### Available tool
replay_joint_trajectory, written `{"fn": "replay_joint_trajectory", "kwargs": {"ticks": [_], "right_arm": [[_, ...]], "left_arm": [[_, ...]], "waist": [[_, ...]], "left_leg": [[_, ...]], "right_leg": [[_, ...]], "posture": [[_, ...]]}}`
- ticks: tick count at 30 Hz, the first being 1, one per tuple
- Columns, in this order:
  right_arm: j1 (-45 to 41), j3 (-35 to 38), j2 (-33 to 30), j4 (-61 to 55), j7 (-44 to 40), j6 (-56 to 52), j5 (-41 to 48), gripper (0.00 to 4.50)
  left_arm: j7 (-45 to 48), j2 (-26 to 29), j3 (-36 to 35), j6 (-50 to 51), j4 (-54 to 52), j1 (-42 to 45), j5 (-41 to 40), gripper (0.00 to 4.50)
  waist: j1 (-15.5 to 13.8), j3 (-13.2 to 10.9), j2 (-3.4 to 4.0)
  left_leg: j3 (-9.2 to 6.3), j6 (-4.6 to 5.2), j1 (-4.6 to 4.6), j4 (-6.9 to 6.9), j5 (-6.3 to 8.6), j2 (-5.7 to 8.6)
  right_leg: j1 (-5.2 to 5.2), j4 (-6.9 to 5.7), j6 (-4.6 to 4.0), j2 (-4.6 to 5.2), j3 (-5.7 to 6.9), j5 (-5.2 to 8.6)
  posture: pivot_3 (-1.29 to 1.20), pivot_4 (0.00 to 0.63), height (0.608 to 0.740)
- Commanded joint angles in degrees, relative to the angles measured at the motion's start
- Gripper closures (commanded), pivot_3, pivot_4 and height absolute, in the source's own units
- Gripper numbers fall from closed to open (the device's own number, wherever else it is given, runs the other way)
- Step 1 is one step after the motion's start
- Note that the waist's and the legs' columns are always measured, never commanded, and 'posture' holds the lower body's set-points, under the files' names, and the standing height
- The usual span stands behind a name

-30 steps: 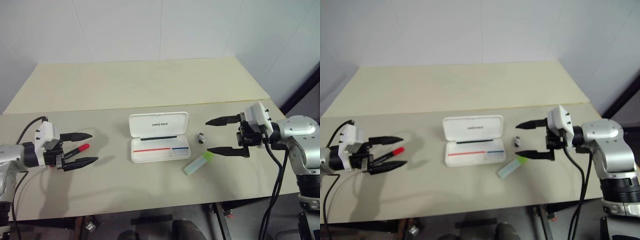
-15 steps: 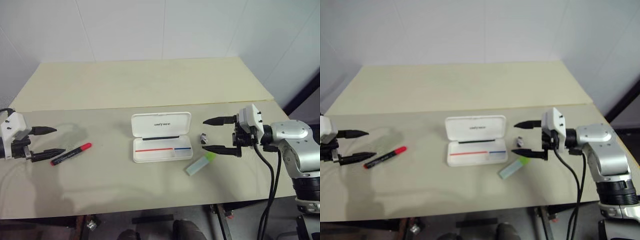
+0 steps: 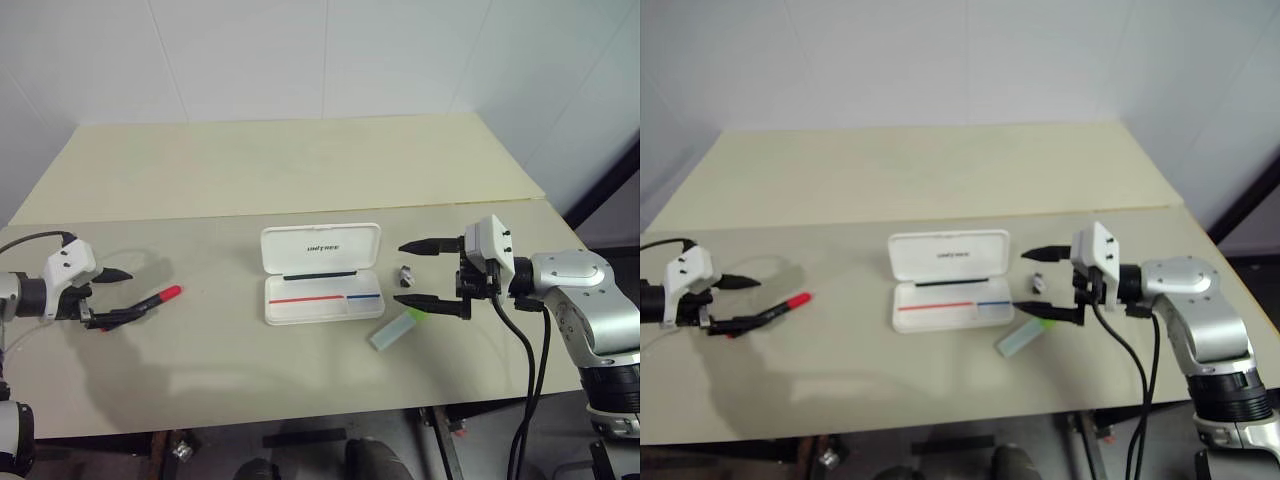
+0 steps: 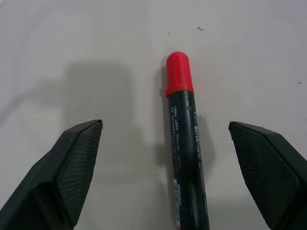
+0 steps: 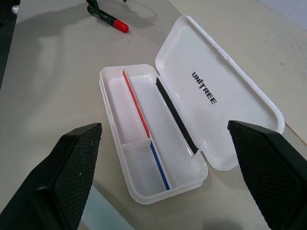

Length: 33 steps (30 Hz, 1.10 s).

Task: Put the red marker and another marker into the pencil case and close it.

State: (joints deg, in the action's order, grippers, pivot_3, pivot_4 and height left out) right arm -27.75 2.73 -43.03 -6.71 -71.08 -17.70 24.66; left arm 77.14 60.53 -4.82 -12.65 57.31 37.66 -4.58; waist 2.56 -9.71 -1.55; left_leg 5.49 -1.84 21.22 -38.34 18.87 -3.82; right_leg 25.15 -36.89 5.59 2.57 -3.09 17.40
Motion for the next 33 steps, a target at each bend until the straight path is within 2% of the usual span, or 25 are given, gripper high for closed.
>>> {"fn": "replay_joint_trajectory", "kwargs": {"ticks": [1, 8, 11, 20, 22, 28, 33], "right_arm": [[0.5, 1.9, -0.8, -2.5, 1.2, -0.2, 1.4, 0.05], [1.7, 2.3, -0.6, -4.1, 3.1, -0.6, 2.5, 0.05], [1.7, 2.2, -0.7, -4.1, 3.4, -0.5, 2.7, 0.0], [0.8, 2.0, -0.6, -3.4, 3.7, -0.1, 2.8, 0.0], [0.8, 1.9, -0.6, -3.2, 3.6, 0.1, 2.7, 0.0], [0.6, 2.0, -0.9, -1.3, 2.8, 0.7, 2.4, 0.0], [0.6, 1.8, -1.0, 0.8, 2.0, 2.2, 1.8, 0.0]], "left_arm": [[-0.3, -0.1, 0.7, -0.9, 1.4, 0.9, 1.3, 0.0], [-4.1, -1.3, 1.7, -1.7, 2.0, 0.0, 3.2, 0.0], [-4.2, -1.4, 1.6, -1.8, 2.0, -0.5, 3.0, 0.64], [-4.8, -1.8, 1.4, -1.9, 1.6, -1.1, 2.7, 3.55], [-4.6, -1.9, 1.5, -1.9, 1.4, -1.4, 2.7, 3.94], [-2.2, -2.0, 0.2, -1.8, -2.1, -2.0, 0.2, 3.94], [2.6, -1.4, -2.2, 0.9, -12.3, -3.9, -5.3, 3.94]], "waist": [[0.0, 0.0, -0.01], [-0.2, 0.0, -0.04], [-0.4, 0.0, -0.04], [-0.8, 0.0, -0.04], [-0.9, 0.0, -0.04], [-0.8, 0.0, -0.04], [-0.9, 0.0, -0.08]], "left_leg": [[0.0, 0.0, 0.0, 0.0, 0.0, 0.0], [0.01, 0.0, 0.01, -0.05, 0.0, 0.0], [0.01, 0.0, 0.0, -0.09, 0.0, -0.01], [0.01, 0.04, 0.0, -0.4, 0.02, -0.01], [0.01, 0.05, 0.0, -0.45, 0.03, -0.01], [0.03, 0.09, 0.0, -0.58, 0.05, 0.0], [0.03, 0.09, 0.03, -0.62, 0.05, -0.01]], "right_leg": [[0.0, -0.01, 0.0, 0.0, 0.0, 0.0], [0.02, -0.04, 0.01, 0.01, -0.03, 0.0], [0.02, -0.08, 0.01, 0.0, -0.03, 0.0], [0.02, -0.3, 0.01, 0.0, -0.06, -0.01], [0.01, -0.34, 0.01, 0.0, -0.06, -0.01], [0.01, -0.45, 0.01, 0.0, -0.09, -0.01], [0.01, -0.49, 0.01, 0.0, -0.1, -0.01]], "posture": [[0.0, 0.15, 0.74], [0.0, 0.15, 0.74], [0.0, 0.15, 0.74], [0.0, 0.15, 0.74], [0.0, 0.15, 0.74], [0.0, 0.15, 0.74], [0.0, 0.15, 0.74]]}}
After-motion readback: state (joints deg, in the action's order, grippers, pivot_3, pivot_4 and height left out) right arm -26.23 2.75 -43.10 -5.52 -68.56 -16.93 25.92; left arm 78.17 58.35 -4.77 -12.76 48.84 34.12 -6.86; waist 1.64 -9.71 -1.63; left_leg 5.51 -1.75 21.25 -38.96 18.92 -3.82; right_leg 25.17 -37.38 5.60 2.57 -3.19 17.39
